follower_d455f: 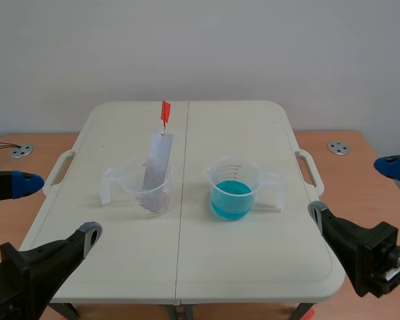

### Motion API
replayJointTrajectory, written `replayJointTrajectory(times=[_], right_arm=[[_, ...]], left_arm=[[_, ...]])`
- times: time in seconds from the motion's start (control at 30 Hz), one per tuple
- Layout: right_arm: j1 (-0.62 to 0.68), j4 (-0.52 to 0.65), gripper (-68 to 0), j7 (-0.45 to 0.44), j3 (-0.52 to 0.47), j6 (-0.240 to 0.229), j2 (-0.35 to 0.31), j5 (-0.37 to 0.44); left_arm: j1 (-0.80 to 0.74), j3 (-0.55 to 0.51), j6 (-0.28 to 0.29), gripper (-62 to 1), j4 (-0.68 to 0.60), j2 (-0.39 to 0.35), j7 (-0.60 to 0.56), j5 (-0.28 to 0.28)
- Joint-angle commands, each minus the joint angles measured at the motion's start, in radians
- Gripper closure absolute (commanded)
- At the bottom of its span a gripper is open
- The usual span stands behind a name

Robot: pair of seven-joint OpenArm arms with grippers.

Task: Hold the metal plate by the orange handle, dip it into the blue solution, take it out and point at it, then put the plate back in the beaker on the left.
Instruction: 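Lift the metal plate out of the left beaker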

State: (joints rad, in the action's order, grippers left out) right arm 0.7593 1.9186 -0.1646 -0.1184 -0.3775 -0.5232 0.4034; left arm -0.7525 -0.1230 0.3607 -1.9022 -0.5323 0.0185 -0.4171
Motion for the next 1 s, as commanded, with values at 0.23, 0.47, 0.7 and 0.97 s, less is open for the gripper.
replayJointTrajectory(times=[0.23,0.47,0.7,0.97], right_arm=[[-0.035,0.01,-66.5,-0.023,-0.005,-0.011,0.0,0.008],[-0.108,0.008,-66.5,-0.013,0.035,-0.012,0.0,0.007],[-0.247,-0.036,-66.5,0.039,0.14,-0.015,0.002,0.008],[-0.431,-0.14,-66.5,0.087,0.266,-0.015,0.057,0.013]], left_arm=[[0.002,-0.001,-0.006,-3.6,-0.009,0.0,-0.013,-0.006],[-0.002,-0.001,-0.006,-2.7,-0.009,0.0,-0.004,-0.006],[-0.103,-0.001,-0.062,-2.7,-0.009,-0.001,0.035,0.012],[-0.272,-0.001,-0.116,-2.7,-0.008,0.0,0.107,0.103]])
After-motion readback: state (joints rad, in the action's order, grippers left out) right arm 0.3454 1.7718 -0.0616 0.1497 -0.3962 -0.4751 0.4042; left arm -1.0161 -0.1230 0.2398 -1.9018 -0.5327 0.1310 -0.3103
